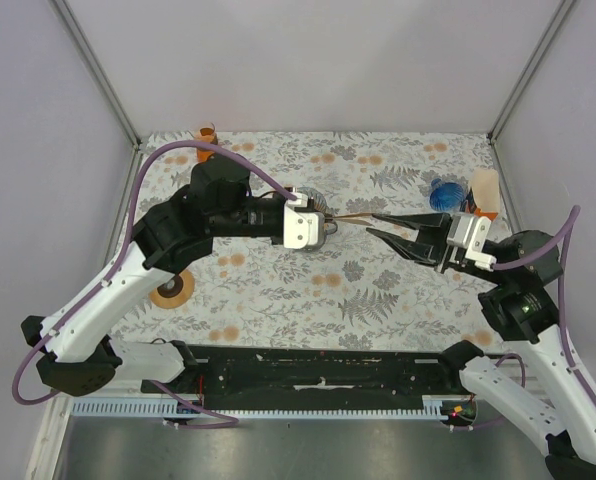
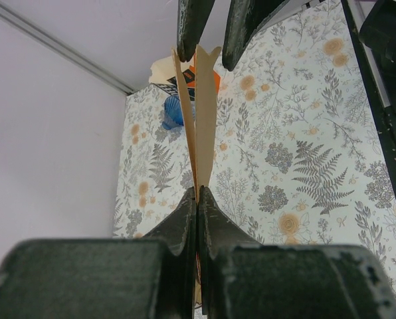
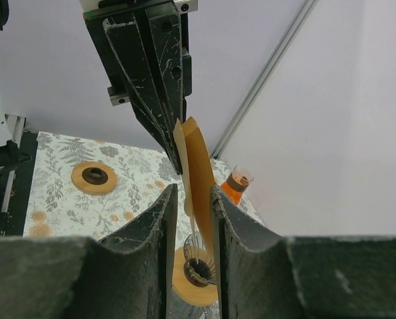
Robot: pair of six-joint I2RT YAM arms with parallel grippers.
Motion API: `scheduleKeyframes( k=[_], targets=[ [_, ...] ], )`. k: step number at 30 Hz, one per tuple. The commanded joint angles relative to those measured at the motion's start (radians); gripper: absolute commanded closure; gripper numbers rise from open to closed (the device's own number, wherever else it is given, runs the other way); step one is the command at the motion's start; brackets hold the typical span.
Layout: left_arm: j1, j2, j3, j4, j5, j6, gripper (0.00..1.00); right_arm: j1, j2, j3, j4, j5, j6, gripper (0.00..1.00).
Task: Place the coffee filter in the dripper
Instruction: Place the coffee filter in the coffee dripper.
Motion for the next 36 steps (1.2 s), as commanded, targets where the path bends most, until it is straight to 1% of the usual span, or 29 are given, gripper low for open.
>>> scheduleKeyframes(
  k=[1, 11, 21, 23, 24, 28, 30, 31, 34, 36],
  targets=[
    [-0.007, -0.023, 0.001, 0.018, -0.012, 0.031, 0.98, 0.006, -0.001, 0.032, 0.021, -0.014, 0.010, 0.68],
    [-0.008, -0.015, 0.011, 0.045, -0.032, -0.004, 0.98, 0.023, 0.041, 0.032, 0.015, -0.048, 0.027, 0.69],
    [-0.010, -0.009, 0.013, 0.042, -0.015, -0.012, 0.98, 0.037, 0.090, 0.052, 0.021, -0.011, 0.014, 0.70],
    [-0.008, -0.006, 0.019, 0.044, -0.011, -0.027, 0.98, 0.041, 0.103, 0.059, 0.022, -0.009, 0.014, 0.74],
    [-0.010, -0.003, 0.020, 0.045, -0.008, -0.037, 0.98, 0.043, 0.113, 0.062, 0.019, -0.006, 0.014, 0.77],
    [-0.010, 0.029, 0.059, 0.030, 0.015, -0.110, 0.98, 0.043, 0.145, 0.075, -0.015, 0.015, 0.010, 0.85],
    [-0.010, 0.057, 0.095, 0.010, 0.014, -0.194, 0.98, 0.043, 0.157, 0.075, -0.048, 0.049, 0.002, 0.96],
    [-0.008, 0.076, 0.120, -0.002, 0.005, -0.230, 0.98, 0.043, 0.165, 0.072, -0.062, 0.072, -0.004, 1.00],
    [0.010, 0.121, 0.178, -0.044, 0.009, -0.338, 0.98, 0.043, 0.188, 0.059, -0.082, 0.089, -0.006, 1.00],
    [0.059, 0.150, 0.197, -0.048, 0.040, -0.423, 0.98, 0.043, 0.214, 0.062, -0.079, 0.087, 0.007, 1.00]
  ],
)
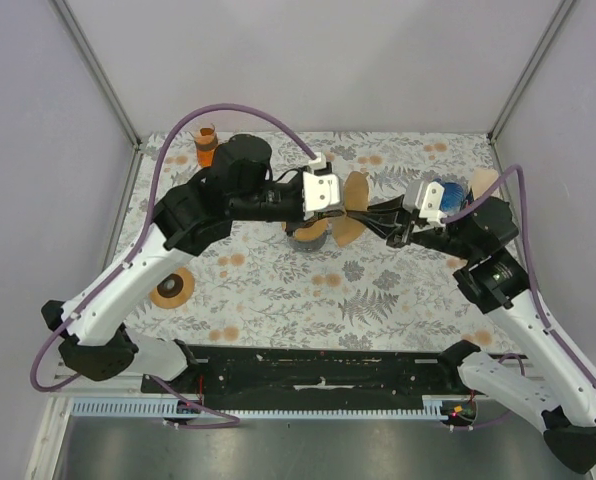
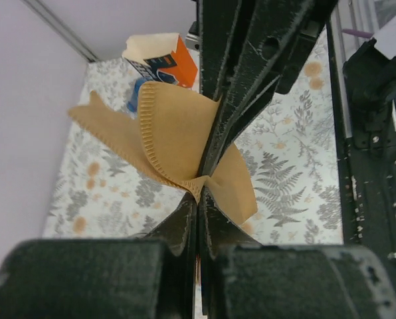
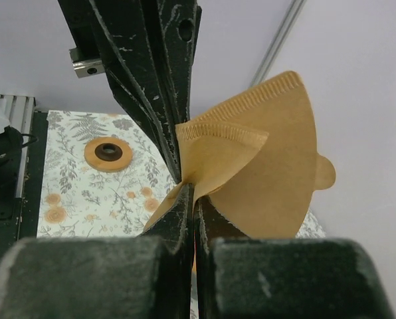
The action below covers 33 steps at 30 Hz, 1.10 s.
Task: Place the coffee filter in the dripper
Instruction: Place the coffee filter in the coffee dripper.
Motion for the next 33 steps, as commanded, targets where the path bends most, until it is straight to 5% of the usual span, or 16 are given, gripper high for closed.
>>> scheduleKeyframes(
  k=[1, 5, 18, 33],
  targets=[
    [0.095, 0.057, 0.086, -0.006, 0.066, -0.262, 0.98, 0.004, 0.057, 0.031, -0.034, 0.046, 0.009, 1.00],
    [0.275, 0.111, 0.103, -0.006, 0.108, -0.306, 0.98, 0.004, 0.190, 0.086, 0.001, 0.012, 0.030, 1.00],
    [0.459, 0.219, 0.003, -0.026, 0.128, -0.145, 0.98, -0.022, 0.614, 0.292, 0.078, -0.011, 0.084, 1.00],
    [0.484, 0.325, -0.081, -0.032, 0.152, -0.004, 0.96, -0.053, 0.780, 0.313, 0.085, 0.001, 0.136, 1.00]
  ],
)
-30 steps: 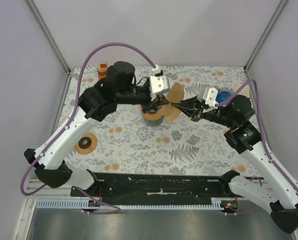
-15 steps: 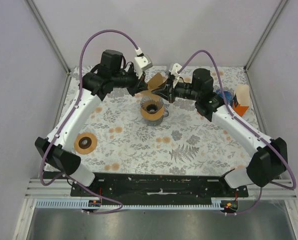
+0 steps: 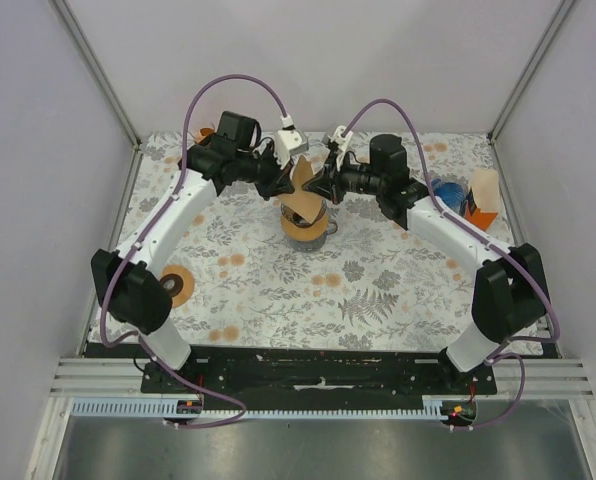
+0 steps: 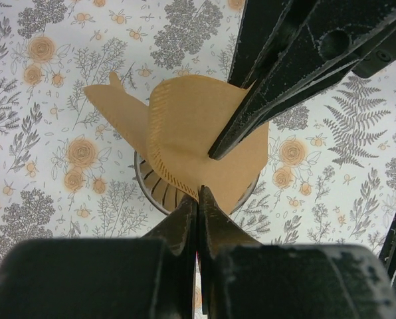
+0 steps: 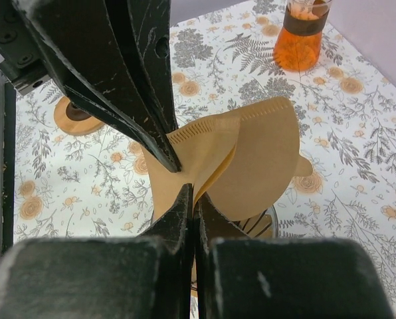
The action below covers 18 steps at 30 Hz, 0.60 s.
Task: Place the coffee filter in the dripper
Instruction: Place the coffee filter in the coffee dripper.
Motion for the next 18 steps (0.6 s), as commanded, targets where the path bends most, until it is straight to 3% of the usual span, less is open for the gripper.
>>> scheduleKeyframes(
  k=[1, 7, 12, 18],
  targets=[
    [0.005, 0.030, -0.002, 0.000, 0.014, 0.083, 0.94, -0.002, 0.026, 0.035, 0.036, 0.012, 0.017, 1.00],
    [0.008, 0.091, 0.029, -0.052, 0.028, 0.095, 0.81, -0.008, 0.066, 0.064, 0.024, 0.019, 0.030, 1.00],
    [0.016, 0.100, 0.036, -0.055, 0.036, 0.092, 0.62, -0.016, 0.037, 0.061, 0.016, 0.020, 0.032, 1.00],
    [0.036, 0.099, 0.075, -0.063, 0.056, 0.077, 0.55, -0.029, -0.021, 0.061, -0.016, 0.049, 0.032, 1.00]
  ],
)
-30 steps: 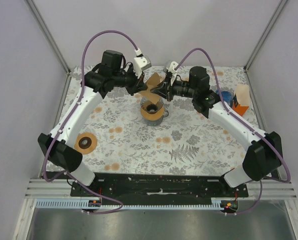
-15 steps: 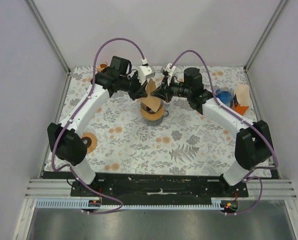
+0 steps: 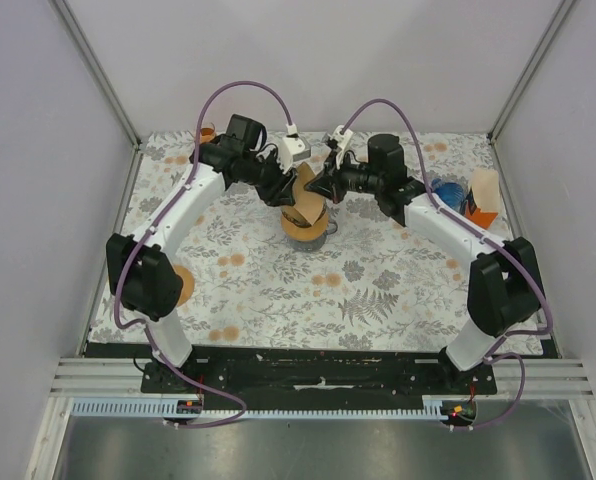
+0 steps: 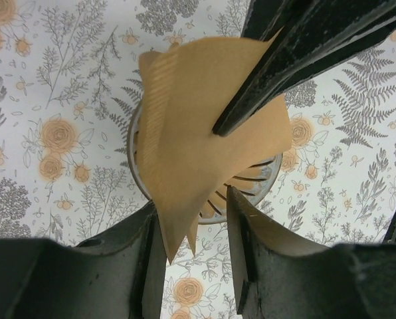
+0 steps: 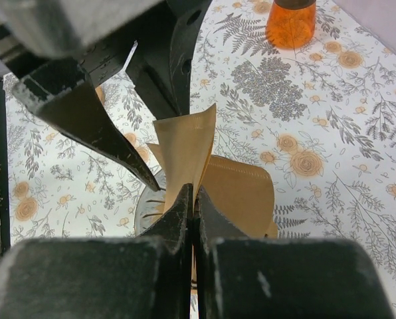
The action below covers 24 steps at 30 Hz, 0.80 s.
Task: Place the coffee filter in the dripper
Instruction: Place the coffee filter in the coffee dripper.
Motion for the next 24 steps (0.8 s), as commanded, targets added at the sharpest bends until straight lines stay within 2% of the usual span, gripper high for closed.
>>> scheduleKeyframes(
  k=[1, 9, 13, 15, 17, 21, 24],
  targets=[
    [0.018, -0.011, 0.063, -0.006, 0.050, 0.019, 0.54, -0.021, -0.094, 0.045, -0.014, 0.036, 0.009, 1.00],
    [0.021, -0.015, 0.068, -0.028, 0.052, 0.039, 0.46, -0.157, -0.266, 0.019, -0.083, 0.029, 0.064, 1.00],
    [0.021, -0.008, 0.112, -0.026, 0.023, 0.010, 0.44, -0.269, -0.330, 0.103, -0.292, 0.157, 0.018, 1.00],
    [0.021, -0.009, 0.126, -0.032, 0.008, 0.001, 0.42, -0.341, -0.330, 0.203, -0.453, 0.270, -0.058, 1.00],
    [0.023, -0.014, 0.134, -0.037, -0.005, -0.001, 0.42, -0.407, -0.277, 0.376, -0.689, 0.437, -0.137, 1.00],
    [0.021, -0.029, 0.123, -0.041, 0.006, -0.019, 0.42, -0.510, -0.036, 0.758, -1.091, 0.792, -0.220, 1.00],
    [0.020, -0.046, 0.105, -0.011, -0.011, -0.076, 0.41, -0.573, 0.065, 0.844, -1.204, 0.894, -0.223, 1.00]
  ],
)
